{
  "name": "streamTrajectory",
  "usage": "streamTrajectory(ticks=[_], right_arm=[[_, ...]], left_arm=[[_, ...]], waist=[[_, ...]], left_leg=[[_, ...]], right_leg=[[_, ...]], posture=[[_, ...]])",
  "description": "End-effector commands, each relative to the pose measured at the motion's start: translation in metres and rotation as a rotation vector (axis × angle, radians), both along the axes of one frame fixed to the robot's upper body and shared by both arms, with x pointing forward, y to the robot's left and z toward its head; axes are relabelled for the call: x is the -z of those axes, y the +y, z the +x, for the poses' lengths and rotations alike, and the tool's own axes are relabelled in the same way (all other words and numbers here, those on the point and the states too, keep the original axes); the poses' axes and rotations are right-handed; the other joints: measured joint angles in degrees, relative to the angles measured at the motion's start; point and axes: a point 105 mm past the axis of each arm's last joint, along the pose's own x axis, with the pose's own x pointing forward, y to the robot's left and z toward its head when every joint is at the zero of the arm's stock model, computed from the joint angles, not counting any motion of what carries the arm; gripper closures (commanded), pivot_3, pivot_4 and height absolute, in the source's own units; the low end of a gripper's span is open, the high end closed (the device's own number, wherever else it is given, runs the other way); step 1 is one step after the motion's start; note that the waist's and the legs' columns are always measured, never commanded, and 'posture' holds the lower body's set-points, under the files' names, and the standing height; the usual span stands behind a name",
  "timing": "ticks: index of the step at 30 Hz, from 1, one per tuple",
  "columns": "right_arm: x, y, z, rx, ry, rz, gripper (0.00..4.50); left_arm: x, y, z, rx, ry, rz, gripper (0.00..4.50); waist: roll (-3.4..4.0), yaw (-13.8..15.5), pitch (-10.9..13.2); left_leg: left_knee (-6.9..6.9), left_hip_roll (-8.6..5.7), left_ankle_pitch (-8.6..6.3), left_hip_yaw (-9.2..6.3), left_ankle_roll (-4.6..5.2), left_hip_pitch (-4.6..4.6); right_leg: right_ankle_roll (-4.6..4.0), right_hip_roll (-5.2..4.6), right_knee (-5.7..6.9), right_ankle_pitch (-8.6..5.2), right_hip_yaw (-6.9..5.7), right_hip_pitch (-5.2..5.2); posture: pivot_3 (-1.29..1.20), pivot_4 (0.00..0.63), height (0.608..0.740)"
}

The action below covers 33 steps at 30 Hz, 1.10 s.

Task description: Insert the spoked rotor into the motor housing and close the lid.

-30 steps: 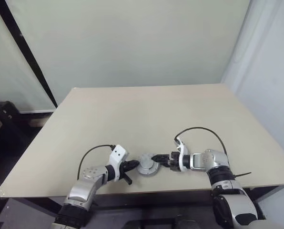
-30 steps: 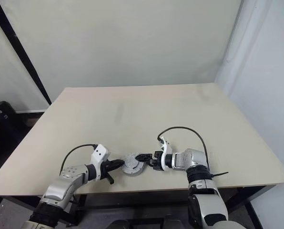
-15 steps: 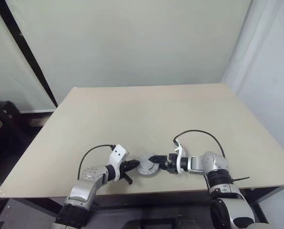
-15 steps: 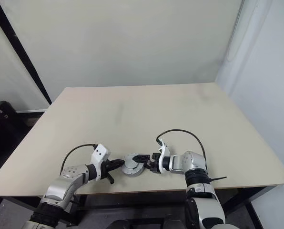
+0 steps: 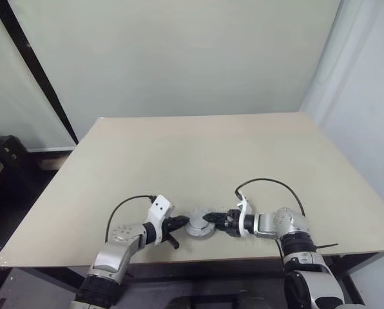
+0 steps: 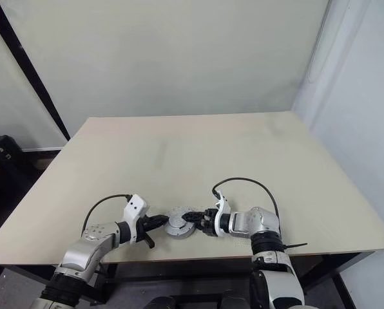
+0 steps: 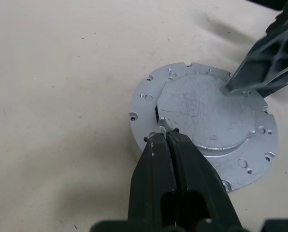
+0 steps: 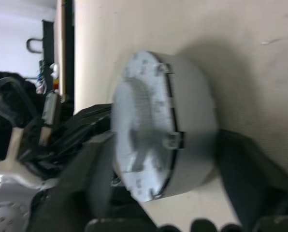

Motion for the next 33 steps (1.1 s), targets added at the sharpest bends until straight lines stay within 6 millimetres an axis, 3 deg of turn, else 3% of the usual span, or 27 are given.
streamTrajectory(ticks=[1,4,6,20,22,26,33], right_arm=[[0.0,0.014,-0.007,-0.043,0.014,0.022,2.28],[-0.001,0.014,-0.007,-0.033,0.025,0.042,2.68],[-0.002,0.014,-0.007,-0.03,0.03,0.049,3.21],[-0.004,0.014,-0.008,-0.039,0.034,0.066,3.26],[-0.007,0.015,-0.007,-0.035,0.03,0.084,3.26],[-0.018,0.015,-0.001,-0.008,0.011,0.143,3.26],[-0.044,0.017,0.007,0.056,-0.014,0.306,3.28]], left_arm=[[0.011,-0.005,-0.006,0.018,0.052,0.014,4.5],[0.012,-0.005,-0.006,0.019,0.053,0.015,4.5],[0.012,-0.005,-0.006,0.019,0.054,0.016,4.5],[0.003,-0.005,0.002,-0.041,0.048,-0.064,4.5],[-0.009,0.001,0.007,-0.093,0.049,-0.157,3.96],[-0.035,0.031,0.018,-0.226,0.038,-0.323,2.66],[-0.059,0.065,0.012,-0.347,0.09,-0.551,0.13]], waist=[[0.07,0.0,0.0],[0.2,-0.1,-0.1],[0.28,-0.2,-0.2],[0.4,-0.3,-0.2],[0.39,-0.4,-0.2],[0.33,-0.7,-0.2],[0.26,-1.5,-0.1]], left_leg=[[0.0,0.0,0.0,0.01,0.0,0.0],[0.01,0.01,-0.01,0.01,-0.03,0.05],[0.02,0.01,-0.02,0.0,-0.03,0.02],[0.02,0.01,-0.02,0.0,-0.04,0.0],[0.02,0.0,-0.02,0.01,-0.03,-0.05],[0.01,0.03,0.13,-0.02,0.21,-0.47],[-0.05,0.07,0.12,-0.1,0.22,-0.84]], right_leg=[[0.0,0.0,0.0,0.0,0.01,0.0],[0.0,0.0,-0.01,0.0,0.0,0.04],[0.0,0.0,-0.01,0.0,-0.01,0.01],[0.0,-0.01,-0.05,0.0,-0.01,0.0],[0.0,-0.01,-0.05,0.0,0.0,-0.07],[0.03,0.05,0.0,0.02,-0.01,-0.44],[0.16,0.12,-0.02,0.12,-0.06,-0.76]], posture=[[0.0,0.0,0.74],[0.0,0.0,0.74],[0.0,0.0,0.74],[0.0,0.0,0.74],[0.0,0.0,0.74],[0.0,0.0,0.74],[0.0,0.0,0.74]])
